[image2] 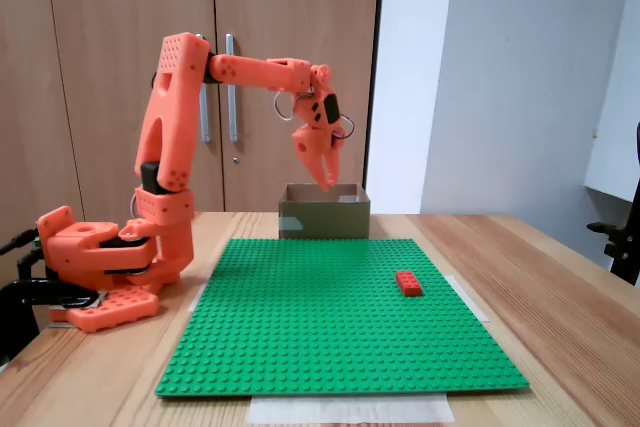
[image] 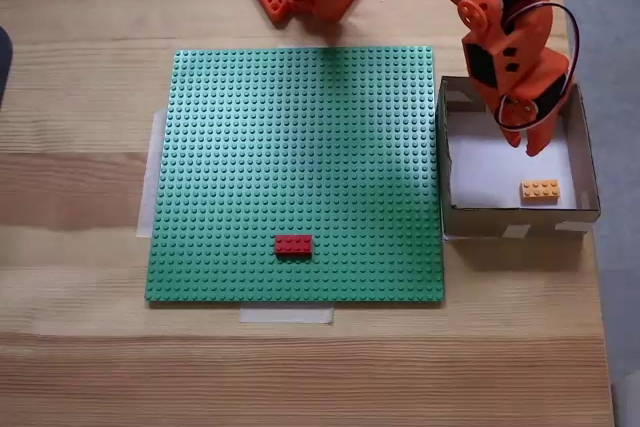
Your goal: Pick the yellow lego block and put it in the box.
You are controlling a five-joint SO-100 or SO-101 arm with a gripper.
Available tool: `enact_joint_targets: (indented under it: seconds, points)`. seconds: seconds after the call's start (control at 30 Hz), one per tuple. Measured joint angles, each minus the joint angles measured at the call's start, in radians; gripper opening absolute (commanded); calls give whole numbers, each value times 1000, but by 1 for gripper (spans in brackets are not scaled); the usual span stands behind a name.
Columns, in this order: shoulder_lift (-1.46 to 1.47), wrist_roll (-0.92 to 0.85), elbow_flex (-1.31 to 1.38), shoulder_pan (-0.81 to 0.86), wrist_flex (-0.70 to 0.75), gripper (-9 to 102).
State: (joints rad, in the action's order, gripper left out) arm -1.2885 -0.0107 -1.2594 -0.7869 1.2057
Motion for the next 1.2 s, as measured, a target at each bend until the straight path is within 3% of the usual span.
enact_joint_targets:
  seconds: [0.3,0.33,0.67,1.2]
  points:
    - [0,0,115,71,117,5]
    - [0,-6,153,87,155,-1]
    - [0,35,298,101,318,-1]
    - [0,64,420,98,396,-1]
